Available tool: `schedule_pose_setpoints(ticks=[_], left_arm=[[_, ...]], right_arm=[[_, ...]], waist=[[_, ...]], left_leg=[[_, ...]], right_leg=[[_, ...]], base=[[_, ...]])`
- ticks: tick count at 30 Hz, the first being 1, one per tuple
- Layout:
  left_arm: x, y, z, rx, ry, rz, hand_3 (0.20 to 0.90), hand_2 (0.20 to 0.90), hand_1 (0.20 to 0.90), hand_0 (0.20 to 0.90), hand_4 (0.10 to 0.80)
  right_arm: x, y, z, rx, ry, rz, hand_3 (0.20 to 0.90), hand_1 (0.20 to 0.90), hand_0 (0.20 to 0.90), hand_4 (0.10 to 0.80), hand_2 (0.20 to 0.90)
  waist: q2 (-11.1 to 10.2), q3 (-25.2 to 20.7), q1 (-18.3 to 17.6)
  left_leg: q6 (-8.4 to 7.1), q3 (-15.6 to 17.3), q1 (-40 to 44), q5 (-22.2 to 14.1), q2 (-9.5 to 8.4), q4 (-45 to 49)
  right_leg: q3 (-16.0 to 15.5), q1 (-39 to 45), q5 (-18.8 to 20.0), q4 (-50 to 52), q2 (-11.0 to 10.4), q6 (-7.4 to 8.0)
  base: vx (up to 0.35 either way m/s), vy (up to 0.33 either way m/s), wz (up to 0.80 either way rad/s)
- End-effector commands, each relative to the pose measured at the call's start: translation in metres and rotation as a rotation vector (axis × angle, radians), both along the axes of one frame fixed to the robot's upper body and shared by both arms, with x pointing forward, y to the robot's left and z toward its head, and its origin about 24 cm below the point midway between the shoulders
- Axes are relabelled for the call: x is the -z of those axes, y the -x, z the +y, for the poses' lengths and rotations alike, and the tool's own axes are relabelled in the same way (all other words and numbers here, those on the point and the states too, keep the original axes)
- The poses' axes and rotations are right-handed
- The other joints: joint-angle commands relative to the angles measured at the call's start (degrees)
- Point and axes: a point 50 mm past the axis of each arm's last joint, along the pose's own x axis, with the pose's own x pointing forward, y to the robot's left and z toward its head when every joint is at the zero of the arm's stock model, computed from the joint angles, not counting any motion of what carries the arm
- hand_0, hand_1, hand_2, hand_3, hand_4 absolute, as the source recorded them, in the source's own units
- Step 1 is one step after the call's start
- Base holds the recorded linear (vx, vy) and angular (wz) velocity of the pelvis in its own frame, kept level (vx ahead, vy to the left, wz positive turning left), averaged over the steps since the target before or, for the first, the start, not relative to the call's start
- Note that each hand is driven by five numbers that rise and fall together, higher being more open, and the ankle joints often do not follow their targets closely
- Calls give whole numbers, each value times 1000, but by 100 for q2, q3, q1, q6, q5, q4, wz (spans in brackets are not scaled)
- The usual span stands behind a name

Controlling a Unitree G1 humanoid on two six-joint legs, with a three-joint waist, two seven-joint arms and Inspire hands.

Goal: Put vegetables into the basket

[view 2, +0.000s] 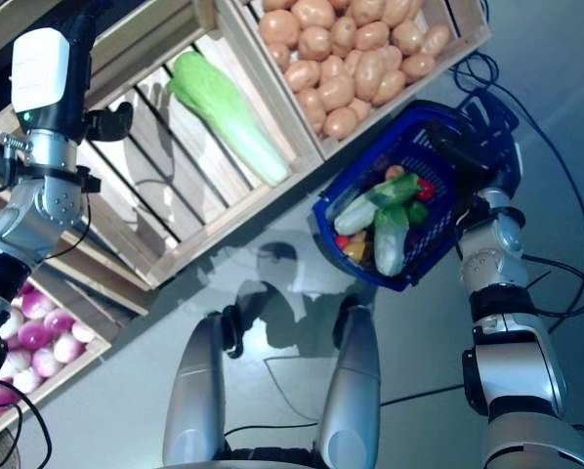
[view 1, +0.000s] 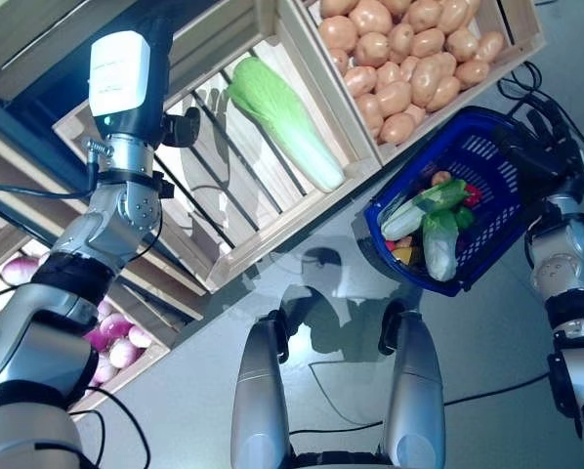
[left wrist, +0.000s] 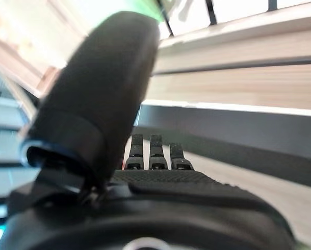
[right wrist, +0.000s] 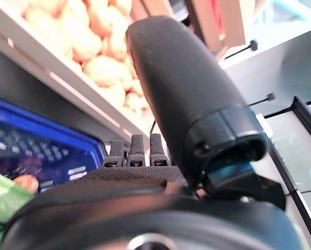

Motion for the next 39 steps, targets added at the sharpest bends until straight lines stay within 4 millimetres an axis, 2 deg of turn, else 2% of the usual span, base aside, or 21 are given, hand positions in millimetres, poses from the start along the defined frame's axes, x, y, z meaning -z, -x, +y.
schedule_pose_setpoints(ticks=[1, 3, 8, 14, 21, 26, 31, 32, 35, 36, 39], left_arm=[[-38, 2, 14, -127, -67, -108, 900, 900, 900, 900, 800], [-35, 1, 22, -212, -137, -80, 900, 900, 900, 900, 800], [-35, -1, 32, -312, -241, -33, 900, 900, 900, 900, 800], [-44, -6, 35, -370, -295, 7, 900, 900, 900, 900, 800], [-53, -11, 23, -383, -475, -3, 900, 900, 900, 900, 800], [-63, -12, 18, -396, -534, -12, 900, 900, 900, 900, 800], [-60, -15, 22, -452, -528, 73, 900, 900, 900, 900, 800], [-58, -16, 22, -451, -529, 79, 900, 900, 900, 900, 800], [-56, -17, 24, -481, -523, 129, 900, 900, 900, 900, 800], [-54, -17, 25, -484, -523, 144, 900, 900, 900, 900, 800], [-52, -18, 27, -501, -525, 180, 900, 900, 900, 900, 800]], right_arm=[[-16, 12, 12, -76, -63, -204, 900, 900, 900, 800, 900], [-13, 19, 28, -121, -105, -258, 900, 900, 900, 800, 900], [-3, 31, 40, -174, -98, -271, 900, 900, 900, 800, 900], [-7, 33, 41, -184, -74, -289, 900, 900, 900, 800, 900], [-12, 31, 43, -192, -70, -300, 900, 900, 900, 800, 900], [-14, 31, 42, -194, -72, -302, 900, 900, 900, 800, 900], [-14, 31, 41, -205, -87, -291, 900, 900, 900, 800, 900], [-12, 31, 41, -205, -89, -287, 900, 900, 900, 800, 900], [-13, 31, 41, -218, -112, -292, 900, 900, 900, 800, 900], [-12, 31, 41, -218, -116, -288, 900, 900, 900, 800, 900], [-13, 31, 40, -217, -119, -296, 900, 900, 900, 800, 900]], waist=[[-92, -434, -101], [-77, -363, -262], [-26, -220, -532], [25, -50, -679], [20, -9, -740], [33, -9, -780], [51, -9, -818], [53, -9, -812], [39, -9, -820], [40, -9, -814], [33, -9, -810]], left_leg=[[-526, -303, 341, 420, 486, -946], [-545, -225, 333, 410, 510, -951], [-576, -73, 285, 371, 565, -909], [-606, 28, 158, 327, 626, -795], [-672, 80, -146, 297, 655, -698], [-677, 124, -375, 270, 684, -608], [-676, 163, -584, 274, 689, -569], [-714, 140, -514, 110, 697, -507], [-674, 169, -718, 288, 688, -547], [-714, 146, -649, 125, 697, -482], [-706, 139, -781, 124, 699, -437]], right_leg=[[428, 346, 177, -290, -208, 82], [528, 301, 200, -340, -151, 102], [709, 150, 270, -382, -118, 145], [827, -39, 322, -342, -118, 169], [907, -343, 436, -385, -129, 224], [947, -592, 482, -347, -126, 256], [984, -827, 518, -321, -104, 267], [980, -762, 364, -246, -112, 302], [993, -956, 545, -317, -85, 270], [984, -888, 392, -244, -95, 302], [980, -1009, 409, -221, -98, 298]], base=[[2, 148, -12], [-2, 179, -20], [-8, 170, -25], [-23, 106, -13], [-10, 19, -7], [-8, 9, -2], [7, 19, -7], [75, 14, -10], [-32, -4, -4], [67, -4, -2], [21, -1, -1]])
